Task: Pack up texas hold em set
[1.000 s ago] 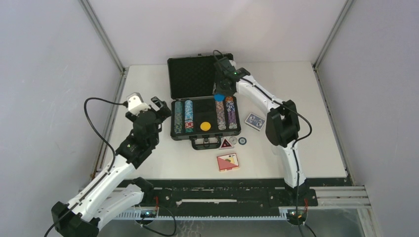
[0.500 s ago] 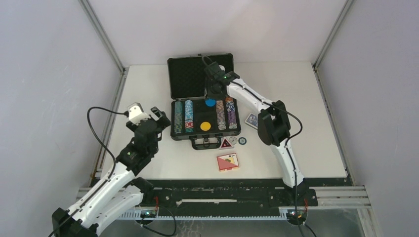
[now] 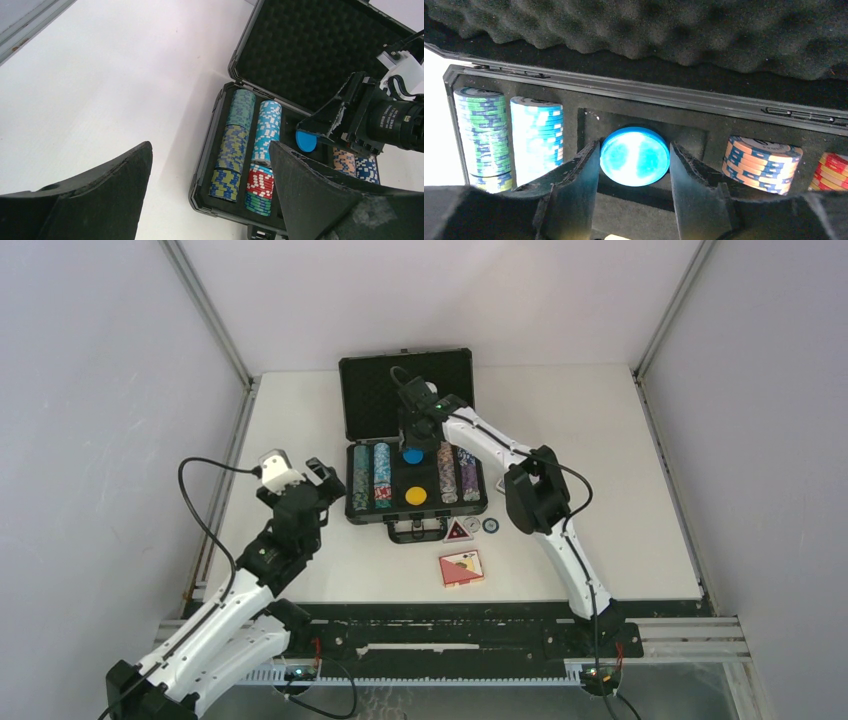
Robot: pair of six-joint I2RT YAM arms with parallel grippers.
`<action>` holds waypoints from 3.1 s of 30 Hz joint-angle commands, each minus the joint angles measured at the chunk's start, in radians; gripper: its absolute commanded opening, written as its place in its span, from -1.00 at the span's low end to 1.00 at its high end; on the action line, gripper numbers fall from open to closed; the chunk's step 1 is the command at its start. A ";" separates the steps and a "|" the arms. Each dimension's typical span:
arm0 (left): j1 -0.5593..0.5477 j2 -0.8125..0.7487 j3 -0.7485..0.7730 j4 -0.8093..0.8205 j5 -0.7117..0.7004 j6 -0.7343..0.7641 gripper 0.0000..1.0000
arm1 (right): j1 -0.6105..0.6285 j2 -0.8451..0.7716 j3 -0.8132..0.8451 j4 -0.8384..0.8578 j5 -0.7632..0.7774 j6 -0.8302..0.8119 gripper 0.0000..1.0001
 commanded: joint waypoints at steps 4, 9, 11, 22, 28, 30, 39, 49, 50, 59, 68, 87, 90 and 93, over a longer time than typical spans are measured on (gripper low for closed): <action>0.004 0.013 -0.014 0.044 0.007 -0.003 0.81 | 0.004 0.006 0.040 0.067 -0.002 -0.034 0.52; 0.004 0.018 -0.017 0.045 0.006 0.000 0.81 | 0.007 -0.035 0.009 0.109 0.019 -0.066 0.66; 0.005 0.018 -0.018 0.044 0.006 0.000 0.81 | 0.013 -0.065 -0.021 0.136 0.039 -0.071 0.62; 0.004 0.016 -0.027 0.046 0.000 0.003 0.81 | 0.042 -0.082 -0.084 0.162 0.079 -0.056 -0.79; 0.004 0.015 -0.034 0.049 -0.005 0.005 0.81 | 0.034 -0.059 -0.161 0.183 0.077 -0.034 -0.80; 0.005 0.019 -0.037 0.054 -0.006 0.008 0.81 | 0.029 -0.061 -0.191 0.193 0.072 -0.028 -0.80; 0.004 0.040 -0.038 0.069 -0.009 0.018 0.81 | 0.027 -0.191 -0.254 0.215 0.039 -0.051 -0.79; 0.004 0.031 -0.047 0.069 -0.022 0.021 0.81 | 0.032 -0.140 -0.100 0.218 -0.045 -0.066 -0.73; 0.004 0.032 -0.048 0.068 -0.026 0.022 0.81 | 0.031 -0.120 -0.086 0.216 -0.046 -0.065 -0.73; 0.005 0.055 -0.046 0.068 -0.035 0.028 0.81 | 0.010 -0.038 -0.125 0.247 -0.085 -0.031 -0.73; 0.004 0.075 -0.045 0.080 -0.028 0.032 0.82 | -0.003 -0.073 -0.250 0.288 -0.065 -0.031 -0.73; 0.004 0.057 -0.050 0.088 -0.028 0.036 0.81 | -0.021 -0.252 -0.248 0.320 -0.060 -0.058 0.19; 0.005 0.050 -0.053 0.086 -0.029 0.036 0.82 | -0.038 -0.255 -0.274 0.280 -0.067 -0.026 0.58; 0.005 0.049 -0.051 0.086 -0.027 0.034 0.81 | -0.048 -0.263 -0.309 0.245 -0.071 -0.018 0.72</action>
